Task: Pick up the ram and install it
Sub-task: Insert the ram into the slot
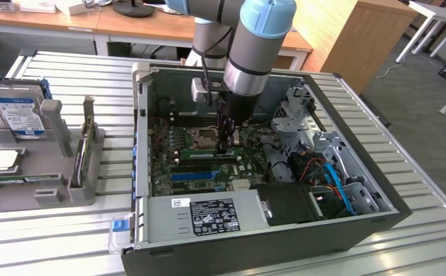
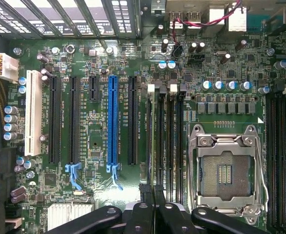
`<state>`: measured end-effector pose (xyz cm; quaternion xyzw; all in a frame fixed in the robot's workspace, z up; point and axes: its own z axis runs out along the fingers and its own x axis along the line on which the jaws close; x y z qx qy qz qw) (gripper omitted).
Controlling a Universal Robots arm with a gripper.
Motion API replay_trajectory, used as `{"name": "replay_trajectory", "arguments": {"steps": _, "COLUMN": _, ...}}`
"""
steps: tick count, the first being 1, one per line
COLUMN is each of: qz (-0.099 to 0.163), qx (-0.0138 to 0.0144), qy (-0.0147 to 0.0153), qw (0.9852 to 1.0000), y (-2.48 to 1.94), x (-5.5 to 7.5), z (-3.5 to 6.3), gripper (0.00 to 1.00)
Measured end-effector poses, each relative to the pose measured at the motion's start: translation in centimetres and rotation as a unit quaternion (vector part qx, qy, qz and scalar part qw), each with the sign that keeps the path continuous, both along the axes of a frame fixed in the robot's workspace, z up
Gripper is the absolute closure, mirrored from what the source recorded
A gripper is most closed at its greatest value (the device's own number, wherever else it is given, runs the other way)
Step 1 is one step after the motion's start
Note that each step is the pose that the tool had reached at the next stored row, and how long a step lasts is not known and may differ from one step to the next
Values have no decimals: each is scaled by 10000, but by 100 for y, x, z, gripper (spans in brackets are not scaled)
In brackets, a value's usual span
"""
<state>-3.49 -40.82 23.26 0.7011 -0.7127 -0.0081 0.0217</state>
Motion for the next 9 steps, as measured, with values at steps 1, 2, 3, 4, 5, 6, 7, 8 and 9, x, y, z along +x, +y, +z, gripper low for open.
{"name": "replay_trajectory", "arguments": {"steps": 1, "qz": 0, "qx": 0, "qy": 0, "qw": 10000, "y": 0, "x": 0, "z": -1, "gripper": 88}}
{"name": "replay_trajectory", "arguments": {"steps": 2, "qz": 6, "qx": 0, "qy": 0, "qw": 10000, "y": 0, "x": 0, "z": -1, "gripper": 88}}
{"name": "replay_trajectory", "arguments": {"steps": 3, "qz": 17, "qx": 0, "qy": 0, "qw": 10000, "y": 0, "x": 0, "z": -2, "gripper": 88}}
{"name": "replay_trajectory", "arguments": {"steps": 4, "qz": 25, "qx": 0, "qy": 0, "qw": 10000, "y": 0, "x": 0, "z": -2, "gripper": 88}}
{"name": "replay_trajectory", "arguments": {"steps": 5, "qz": 33, "qx": 0, "qy": 0, "qw": 10000, "y": 0, "x": 0, "z": -2, "gripper": 88}}
{"name": "replay_trajectory", "arguments": {"steps": 6, "qz": 41, "qx": 0, "qy": 0, "qw": 10000, "y": 0, "x": 0, "z": -3, "gripper": 88}}
{"name": "replay_trajectory", "arguments": {"steps": 7, "qz": 50, "qx": 0, "qy": 0, "qw": 10000, "y": 0, "x": 0, "z": -3, "gripper": 88}}
{"name": "replay_trajectory", "arguments": {"steps": 8, "qz": 57, "qx": 0, "qy": 0, "qw": 10000, "y": 0, "x": 0, "z": -3, "gripper": 88}}
{"name": "replay_trajectory", "arguments": {"steps": 9, "qz": 58, "qx": 0, "qy": 0, "qw": 10000, "y": 0, "x": 0, "z": -3, "gripper": 88}}
